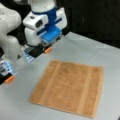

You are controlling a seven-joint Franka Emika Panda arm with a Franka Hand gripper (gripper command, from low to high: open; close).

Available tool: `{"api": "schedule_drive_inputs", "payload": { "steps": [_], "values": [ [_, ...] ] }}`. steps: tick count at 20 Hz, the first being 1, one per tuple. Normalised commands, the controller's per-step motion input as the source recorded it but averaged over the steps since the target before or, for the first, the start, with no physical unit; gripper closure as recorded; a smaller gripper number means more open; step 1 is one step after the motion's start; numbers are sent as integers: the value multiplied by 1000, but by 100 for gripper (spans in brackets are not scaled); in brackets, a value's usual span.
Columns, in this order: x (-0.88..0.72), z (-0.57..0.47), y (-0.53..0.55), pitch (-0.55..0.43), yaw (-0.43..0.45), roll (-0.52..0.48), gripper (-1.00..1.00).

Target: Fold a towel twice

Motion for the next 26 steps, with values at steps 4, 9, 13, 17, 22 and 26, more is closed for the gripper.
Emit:
{"api": "schedule_drive_inputs", "payload": {
  "steps": [4,9,13,17,22,26],
  "values": [
    [63,-9,81,57,56,-10,-100],
    [199,7,220,144,-86,25,-100],
    [400,51,388,181,-209,22,-100],
    [456,89,358,209,-215,13,-100],
    [499,71,330,249,-175,11,-100],
    [464,49,318,252,-80,-65,-100]
  ]
}}
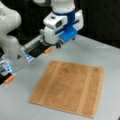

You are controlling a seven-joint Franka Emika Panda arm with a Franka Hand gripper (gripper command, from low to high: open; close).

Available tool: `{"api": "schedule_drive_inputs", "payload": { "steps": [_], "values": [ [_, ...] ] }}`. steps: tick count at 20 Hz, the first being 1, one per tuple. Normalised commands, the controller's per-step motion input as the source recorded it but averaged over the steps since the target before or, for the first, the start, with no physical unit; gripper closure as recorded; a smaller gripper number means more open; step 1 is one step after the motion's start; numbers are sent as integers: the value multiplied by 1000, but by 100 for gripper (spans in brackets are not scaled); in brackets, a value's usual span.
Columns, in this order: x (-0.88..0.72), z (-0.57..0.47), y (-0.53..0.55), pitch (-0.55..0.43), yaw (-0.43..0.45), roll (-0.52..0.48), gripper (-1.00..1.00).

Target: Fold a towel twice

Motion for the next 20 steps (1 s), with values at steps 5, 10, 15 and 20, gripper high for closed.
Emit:
{"api": "schedule_drive_inputs", "payload": {
  "steps": [5,10,15,20],
  "values": [
    [478,-35,410,239,-116,-81,-100],
    [537,-59,457,179,-155,-56,-100],
    [544,-138,422,156,-144,-20,-100],
    [445,-96,282,142,-115,-119,-100]
  ]
}}
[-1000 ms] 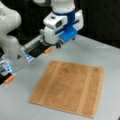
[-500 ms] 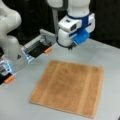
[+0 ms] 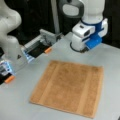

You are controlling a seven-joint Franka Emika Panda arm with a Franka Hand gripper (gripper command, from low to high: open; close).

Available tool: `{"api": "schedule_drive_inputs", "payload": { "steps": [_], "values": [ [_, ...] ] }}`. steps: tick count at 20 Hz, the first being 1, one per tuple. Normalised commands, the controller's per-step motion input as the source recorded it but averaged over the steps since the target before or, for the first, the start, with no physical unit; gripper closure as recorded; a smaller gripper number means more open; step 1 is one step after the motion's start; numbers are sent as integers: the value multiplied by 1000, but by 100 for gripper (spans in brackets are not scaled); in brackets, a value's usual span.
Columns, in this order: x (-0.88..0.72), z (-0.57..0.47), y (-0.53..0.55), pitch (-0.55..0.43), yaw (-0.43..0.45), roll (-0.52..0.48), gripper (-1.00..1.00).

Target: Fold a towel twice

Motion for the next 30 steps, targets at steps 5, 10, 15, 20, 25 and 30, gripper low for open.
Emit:
{"api": "schedule_drive_inputs", "payload": {
  "steps": [5,10,15,20,25,30],
  "values": [
    [433,-131,295,64,-139,-342,-100],
    [374,-76,312,57,-109,-419,-100],
    [394,-64,293,13,-76,-396,-100],
    [404,-139,279,9,-44,-346,-100],
    [425,-89,271,-24,-27,-305,-100],
    [370,-46,244,-13,-52,-258,-100]
  ]
}}
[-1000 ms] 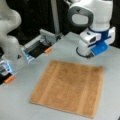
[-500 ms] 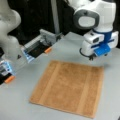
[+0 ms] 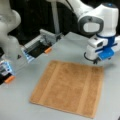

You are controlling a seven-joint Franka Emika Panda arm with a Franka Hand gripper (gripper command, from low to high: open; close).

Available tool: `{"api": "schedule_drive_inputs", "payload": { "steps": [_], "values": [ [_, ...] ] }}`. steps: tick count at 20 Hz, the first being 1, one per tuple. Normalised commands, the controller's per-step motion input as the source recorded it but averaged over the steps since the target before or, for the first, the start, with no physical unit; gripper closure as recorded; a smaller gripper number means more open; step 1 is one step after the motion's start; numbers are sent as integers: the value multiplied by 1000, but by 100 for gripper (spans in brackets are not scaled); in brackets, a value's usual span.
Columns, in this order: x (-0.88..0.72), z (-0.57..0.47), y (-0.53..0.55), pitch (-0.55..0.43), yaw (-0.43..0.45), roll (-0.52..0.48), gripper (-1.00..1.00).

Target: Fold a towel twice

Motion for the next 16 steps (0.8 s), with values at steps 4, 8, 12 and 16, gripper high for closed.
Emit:
{"api": "schedule_drive_inputs", "payload": {
  "steps": [4,8,12,16],
  "values": [
    [296,-35,210,13,-75,-226,-100],
    [243,-110,212,47,-119,-186,-100],
    [186,-133,188,102,-157,-138,-100],
    [139,-90,134,103,-187,-98,-100]
  ]
}}
